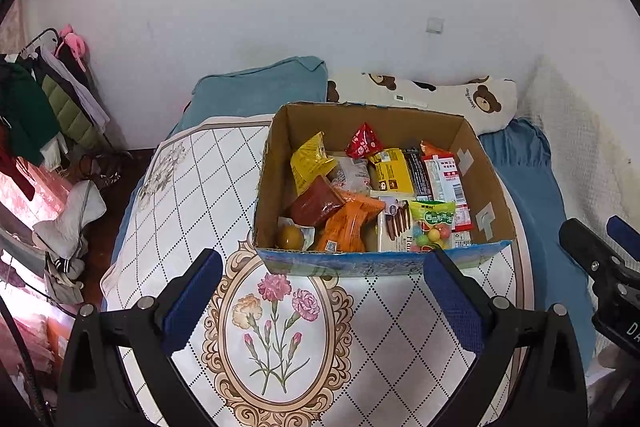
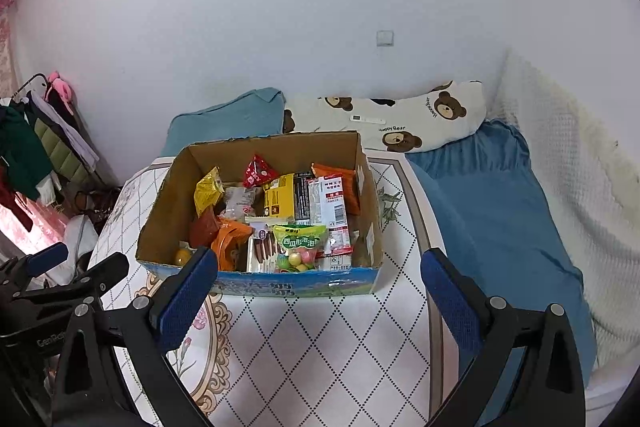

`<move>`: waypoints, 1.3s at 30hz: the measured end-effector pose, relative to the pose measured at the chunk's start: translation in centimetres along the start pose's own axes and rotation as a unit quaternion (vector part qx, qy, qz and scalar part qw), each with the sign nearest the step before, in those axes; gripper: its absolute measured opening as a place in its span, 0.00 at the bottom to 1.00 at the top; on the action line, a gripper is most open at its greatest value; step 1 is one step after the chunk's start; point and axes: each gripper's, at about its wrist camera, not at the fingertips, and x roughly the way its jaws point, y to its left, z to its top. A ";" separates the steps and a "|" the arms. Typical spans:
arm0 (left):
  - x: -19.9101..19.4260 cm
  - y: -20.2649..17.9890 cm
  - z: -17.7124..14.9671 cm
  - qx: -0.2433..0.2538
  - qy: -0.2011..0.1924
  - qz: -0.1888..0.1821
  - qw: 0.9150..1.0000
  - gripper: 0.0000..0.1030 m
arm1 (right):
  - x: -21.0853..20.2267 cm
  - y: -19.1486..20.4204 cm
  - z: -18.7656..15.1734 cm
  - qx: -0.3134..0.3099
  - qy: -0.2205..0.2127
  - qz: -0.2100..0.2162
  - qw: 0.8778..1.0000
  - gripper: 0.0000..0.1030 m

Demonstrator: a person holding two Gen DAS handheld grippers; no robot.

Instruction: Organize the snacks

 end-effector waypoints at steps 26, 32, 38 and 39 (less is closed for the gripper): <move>-0.6 -0.3 -0.1 0.003 -0.010 0.000 1.000 1.00 | 0.2 -0.5 -0.3 0.000 0.003 0.000 1.000 1.00; -1.2 -0.4 0.1 0.004 -0.013 0.001 1.000 1.00 | 0.2 -0.6 -0.3 0.002 0.004 0.001 1.000 1.00; -1.3 -0.4 0.2 0.006 -0.015 0.000 1.000 1.00 | 0.1 -0.6 -0.3 0.002 0.002 0.000 1.000 1.00; -1.3 -0.5 0.3 0.007 -0.015 0.001 1.000 1.00 | 0.1 -0.7 -0.2 0.002 0.002 0.001 1.000 1.00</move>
